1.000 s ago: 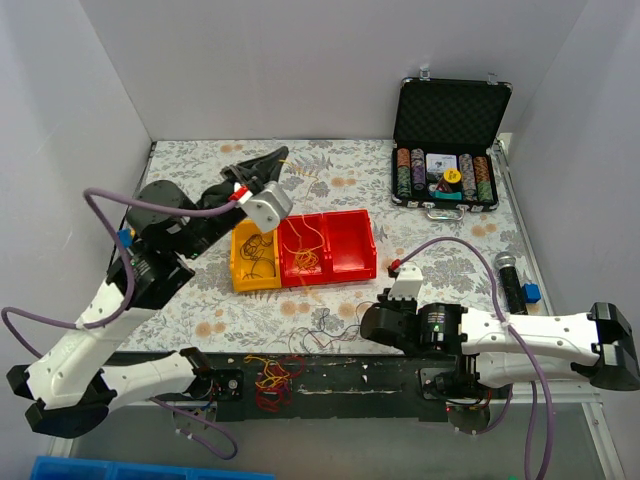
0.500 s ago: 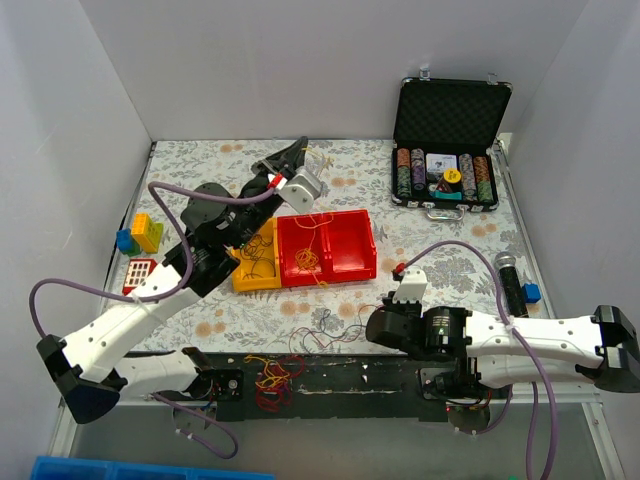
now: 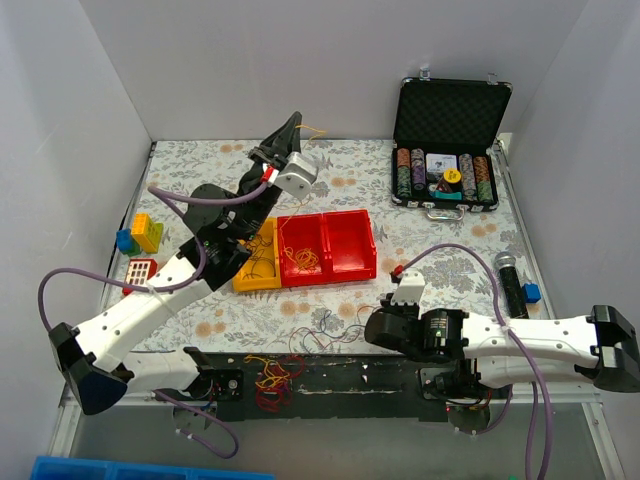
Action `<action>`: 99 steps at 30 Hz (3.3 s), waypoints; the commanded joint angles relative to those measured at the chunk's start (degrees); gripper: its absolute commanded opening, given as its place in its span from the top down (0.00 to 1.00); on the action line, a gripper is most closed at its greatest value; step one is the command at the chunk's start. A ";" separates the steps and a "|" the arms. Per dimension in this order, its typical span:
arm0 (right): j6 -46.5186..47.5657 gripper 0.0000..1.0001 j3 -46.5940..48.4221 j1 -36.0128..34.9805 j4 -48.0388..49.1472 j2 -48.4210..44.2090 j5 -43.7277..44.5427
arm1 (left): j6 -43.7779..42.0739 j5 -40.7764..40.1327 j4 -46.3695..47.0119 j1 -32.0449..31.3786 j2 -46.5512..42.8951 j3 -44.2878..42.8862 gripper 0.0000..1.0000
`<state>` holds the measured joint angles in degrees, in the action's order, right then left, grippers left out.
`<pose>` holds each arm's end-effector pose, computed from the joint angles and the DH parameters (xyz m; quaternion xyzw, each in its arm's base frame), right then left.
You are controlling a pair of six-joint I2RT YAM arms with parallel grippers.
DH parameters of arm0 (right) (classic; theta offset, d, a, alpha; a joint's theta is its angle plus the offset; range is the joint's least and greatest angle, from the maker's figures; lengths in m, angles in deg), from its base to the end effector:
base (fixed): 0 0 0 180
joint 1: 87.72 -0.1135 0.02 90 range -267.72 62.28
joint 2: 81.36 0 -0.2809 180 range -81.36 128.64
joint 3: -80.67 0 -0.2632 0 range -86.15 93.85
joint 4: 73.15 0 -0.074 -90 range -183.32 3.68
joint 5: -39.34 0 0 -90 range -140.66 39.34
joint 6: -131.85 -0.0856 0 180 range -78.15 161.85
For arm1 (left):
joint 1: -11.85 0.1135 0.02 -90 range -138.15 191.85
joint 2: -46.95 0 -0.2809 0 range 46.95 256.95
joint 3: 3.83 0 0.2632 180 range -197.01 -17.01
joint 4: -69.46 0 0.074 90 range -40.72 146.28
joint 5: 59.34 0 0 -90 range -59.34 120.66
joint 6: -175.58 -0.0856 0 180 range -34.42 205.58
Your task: Untangle the cables
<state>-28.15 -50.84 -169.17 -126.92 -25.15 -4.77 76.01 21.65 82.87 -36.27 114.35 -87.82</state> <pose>0.0888 0.1771 0.1942 0.0065 0.8976 0.1266 0.4221 0.2113 -0.2156 0.5273 0.1809 0.4694 -0.2479 0.8279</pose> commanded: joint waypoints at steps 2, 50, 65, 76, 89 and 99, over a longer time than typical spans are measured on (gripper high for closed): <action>-0.14 0.99 -1.47 -0.20 1.14 -1.45 0.61 | 0.77 -1.97 2.94 1.62 -0.95 3.21 1.00; -2.69 0.99 -4.90 -0.20 2.37 -2.85 -0.80 | 14.82 -1.79 -24.63 5.32 15.65 20.55 1.00; -2.25 0.99 -3.67 -0.20 2.28 -2.95 -0.01 | 23.54 -0.57 -36.69 5.23 22.08 12.54 0.60; -0.58 0.99 -2.35 -0.20 2.98 -2.15 0.08 | 26.35 6.99 -52.15 5.23 17.34 -4.68 0.02; 2.23 0.99 7.13 -0.20 -3.60 -3.64 4.21 | 17.74 33.10 -62.27 -4.43 -1.12 16.37 0.15; 3.82 0.99 6.36 -0.20 -2.91 -7.08 1.93 | 21.34 36.87 -59.91 -9.62 -1.40 23.34 0.14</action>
<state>-25.09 -43.85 -169.17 -129.70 -32.15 -3.13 96.49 54.50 19.88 -43.59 113.52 -65.11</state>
